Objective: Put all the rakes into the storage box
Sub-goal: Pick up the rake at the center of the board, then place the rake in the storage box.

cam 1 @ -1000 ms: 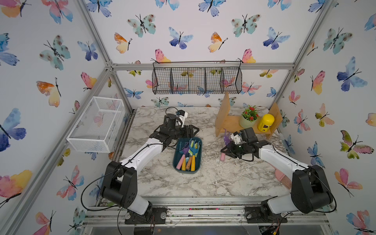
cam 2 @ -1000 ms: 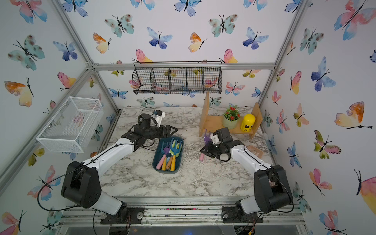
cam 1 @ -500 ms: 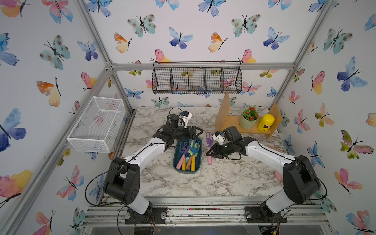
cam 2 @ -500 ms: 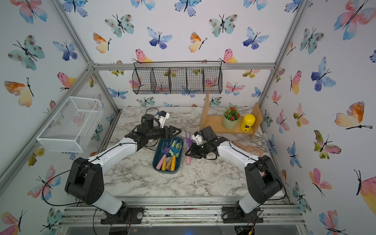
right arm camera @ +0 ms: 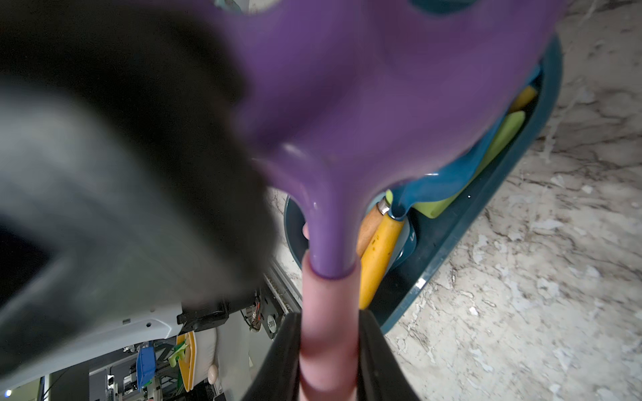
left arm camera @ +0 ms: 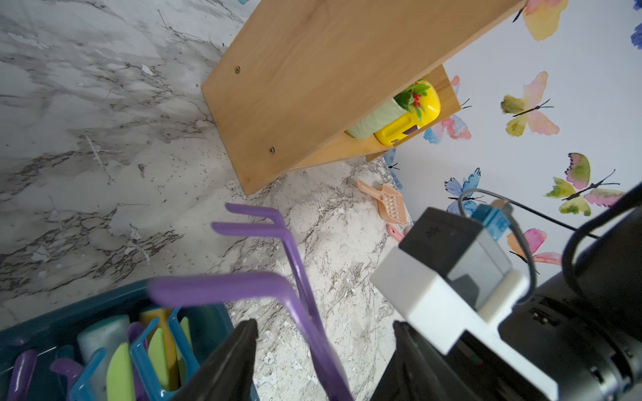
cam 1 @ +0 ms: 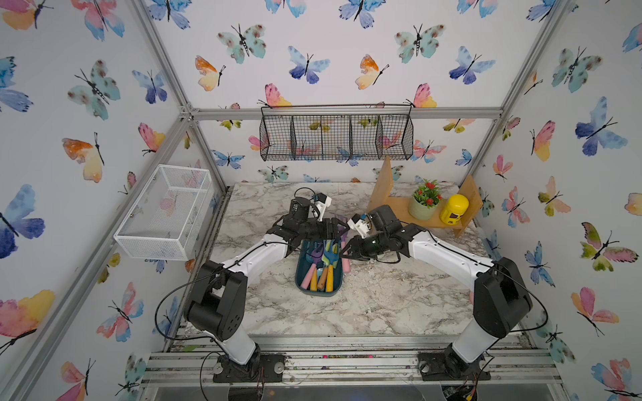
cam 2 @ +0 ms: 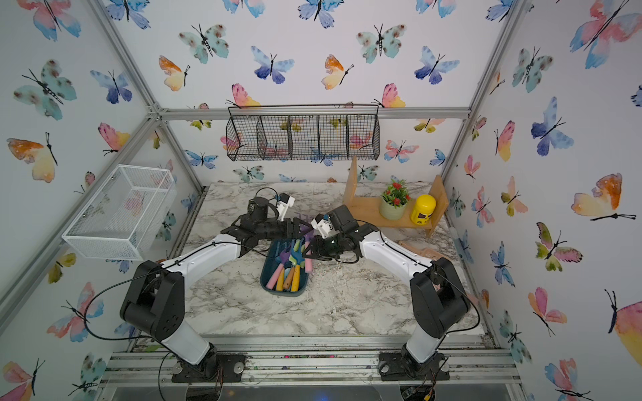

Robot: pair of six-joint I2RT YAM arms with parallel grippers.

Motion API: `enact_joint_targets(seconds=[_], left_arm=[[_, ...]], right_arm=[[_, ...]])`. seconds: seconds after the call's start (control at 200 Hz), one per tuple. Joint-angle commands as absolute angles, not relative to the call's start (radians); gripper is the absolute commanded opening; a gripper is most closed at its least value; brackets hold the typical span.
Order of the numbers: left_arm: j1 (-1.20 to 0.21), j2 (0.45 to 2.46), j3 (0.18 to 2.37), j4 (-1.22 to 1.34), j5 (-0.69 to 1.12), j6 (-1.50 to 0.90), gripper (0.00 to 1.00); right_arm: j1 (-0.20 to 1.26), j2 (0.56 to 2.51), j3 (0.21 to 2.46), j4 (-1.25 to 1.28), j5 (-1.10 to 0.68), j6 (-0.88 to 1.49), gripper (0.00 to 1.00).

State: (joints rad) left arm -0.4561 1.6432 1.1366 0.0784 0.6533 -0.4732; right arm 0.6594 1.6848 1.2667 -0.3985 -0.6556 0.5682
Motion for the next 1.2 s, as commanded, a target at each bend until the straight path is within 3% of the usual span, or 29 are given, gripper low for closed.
enact_joint_targets(seconds=[0.0,0.115,0.235,0.295,0.405,0.491,0.831,1.196], left_arm=[[-0.462,1.655,1.147,0.098,0.682,-0.465,0.51],[-0.462,1.661,1.157,0.062,0.681,-0.446,0.16],[-0.462,1.656,1.156,0.025,0.668,-0.428,0.00],[-0.462,1.644,1.146,0.011,0.658,-0.417,0.00],[-0.463,1.606,1.126,-0.033,0.615,-0.385,0.00],[-0.461,1.573,1.119,-0.091,0.569,-0.337,0.00],[-0.389,1.420,0.991,-0.172,0.393,-0.248,0.00],[-0.383,1.460,0.921,-0.126,0.410,-0.250,0.00]], right_arm=[[0.675,1.690,1.293,-0.449,-0.666,0.531,0.14],[0.675,1.685,1.298,-0.465,-0.640,0.523,0.14],[0.675,1.681,1.301,-0.473,-0.621,0.523,0.15],[0.675,1.676,1.299,-0.472,-0.608,0.525,0.21],[0.675,1.657,1.296,-0.471,-0.550,0.539,0.55],[0.675,1.636,1.283,-0.457,-0.501,0.551,0.65],[0.675,1.621,1.243,-0.421,-0.474,0.568,0.67],[0.674,1.608,1.228,-0.419,-0.460,0.574,0.67]])
